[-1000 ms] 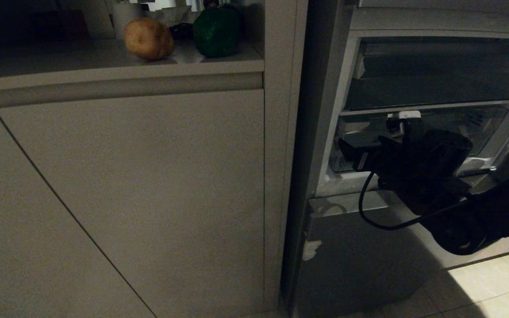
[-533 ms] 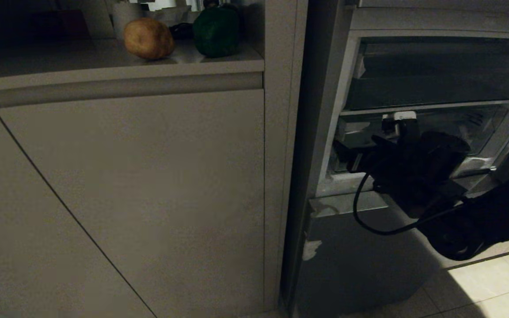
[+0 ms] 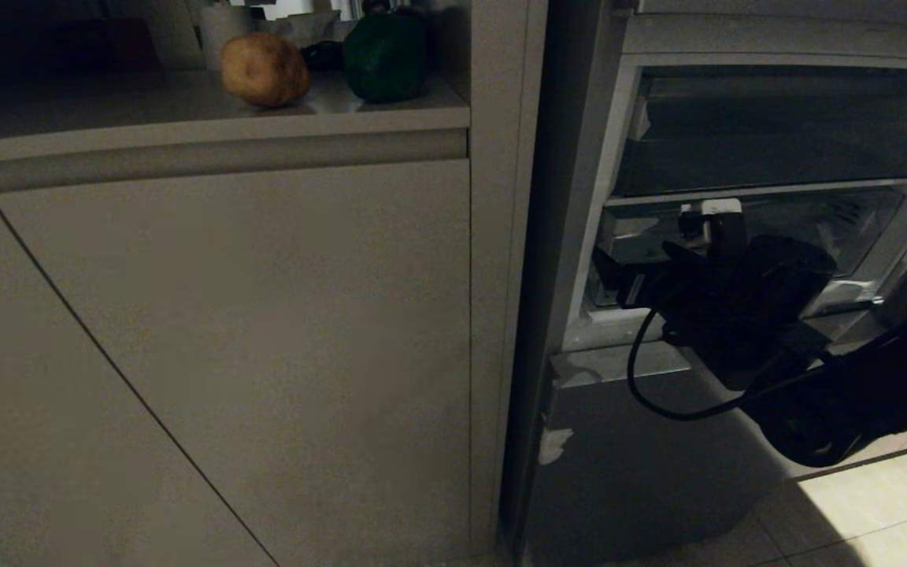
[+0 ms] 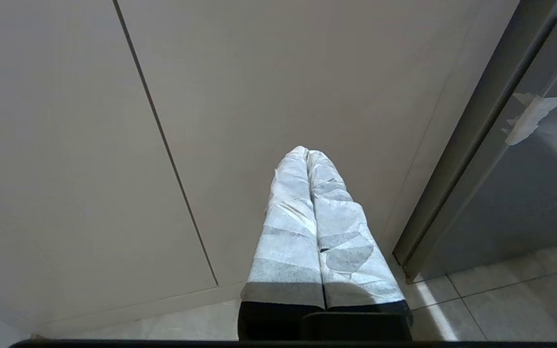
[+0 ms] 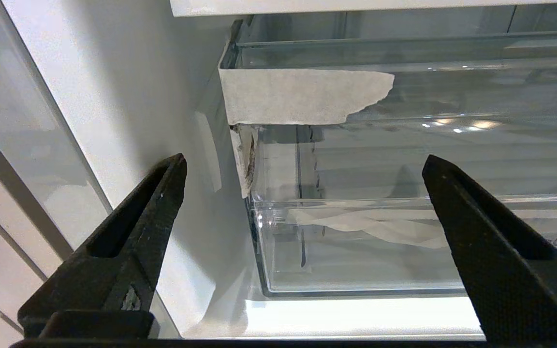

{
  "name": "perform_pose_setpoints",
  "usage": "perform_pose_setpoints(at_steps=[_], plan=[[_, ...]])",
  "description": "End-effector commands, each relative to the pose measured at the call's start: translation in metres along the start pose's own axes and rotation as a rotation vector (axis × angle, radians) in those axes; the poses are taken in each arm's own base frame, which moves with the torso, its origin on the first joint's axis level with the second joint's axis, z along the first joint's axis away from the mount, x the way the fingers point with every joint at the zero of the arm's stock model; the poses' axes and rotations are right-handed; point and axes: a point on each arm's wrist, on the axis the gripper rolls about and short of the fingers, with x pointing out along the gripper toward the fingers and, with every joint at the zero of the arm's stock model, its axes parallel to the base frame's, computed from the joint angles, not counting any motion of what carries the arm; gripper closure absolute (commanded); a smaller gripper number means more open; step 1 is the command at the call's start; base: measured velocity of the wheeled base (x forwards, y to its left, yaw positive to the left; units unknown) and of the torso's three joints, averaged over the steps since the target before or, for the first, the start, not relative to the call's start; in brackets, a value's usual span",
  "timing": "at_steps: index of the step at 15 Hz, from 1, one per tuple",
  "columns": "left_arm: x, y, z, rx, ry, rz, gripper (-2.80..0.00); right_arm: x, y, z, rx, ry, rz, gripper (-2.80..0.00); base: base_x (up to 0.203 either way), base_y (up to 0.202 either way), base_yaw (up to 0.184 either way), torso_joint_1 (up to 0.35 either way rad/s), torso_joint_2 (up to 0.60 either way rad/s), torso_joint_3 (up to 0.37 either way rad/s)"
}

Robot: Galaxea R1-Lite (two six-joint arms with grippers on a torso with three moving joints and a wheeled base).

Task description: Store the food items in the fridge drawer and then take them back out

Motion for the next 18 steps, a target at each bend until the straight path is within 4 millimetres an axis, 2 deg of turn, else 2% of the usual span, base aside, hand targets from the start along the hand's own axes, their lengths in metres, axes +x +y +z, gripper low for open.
perform_pose_setpoints(at_steps=[1, 4, 9, 15, 18], plan=[[0.0, 0.0, 0.0, 0.0, 0.001, -0.001, 0.0, 0.0, 0.0, 0.001, 0.001, -0.007, 0.002, 0.0, 0.0, 0.0, 0.0, 0.0, 0.0, 0.0], [0.0, 0.0, 0.0, 0.0, 0.001, 0.0, 0.0, 0.001, 0.002, 0.001, 0.0, -0.008, 0.005, 0.0, 0.0, 0.0, 0.0, 0.0, 0.0, 0.0], [0.0, 0.0, 0.0, 0.0, 0.001, -0.001, 0.0, 0.001, 0.022, -0.004, 0.008, 0.002, 0.041, 0.0, 0.0, 0.0, 0.0, 0.0, 0.0, 0.0], [0.0, 0.0, 0.0, 0.0, 0.001, -0.001, 0.0, -0.004, 0.022, -0.003, 0.007, 0.008, 0.029, 0.0, 0.0, 0.0, 0.0, 0.0, 0.0, 0.0], [0.0, 0.0, 0.0, 0.0, 0.001, -0.001, 0.0, -0.017, 0.019, 0.004, 0.006, 0.012, 0.029, 0.0, 0.0, 0.0, 0.0, 0.0, 0.0, 0.0]])
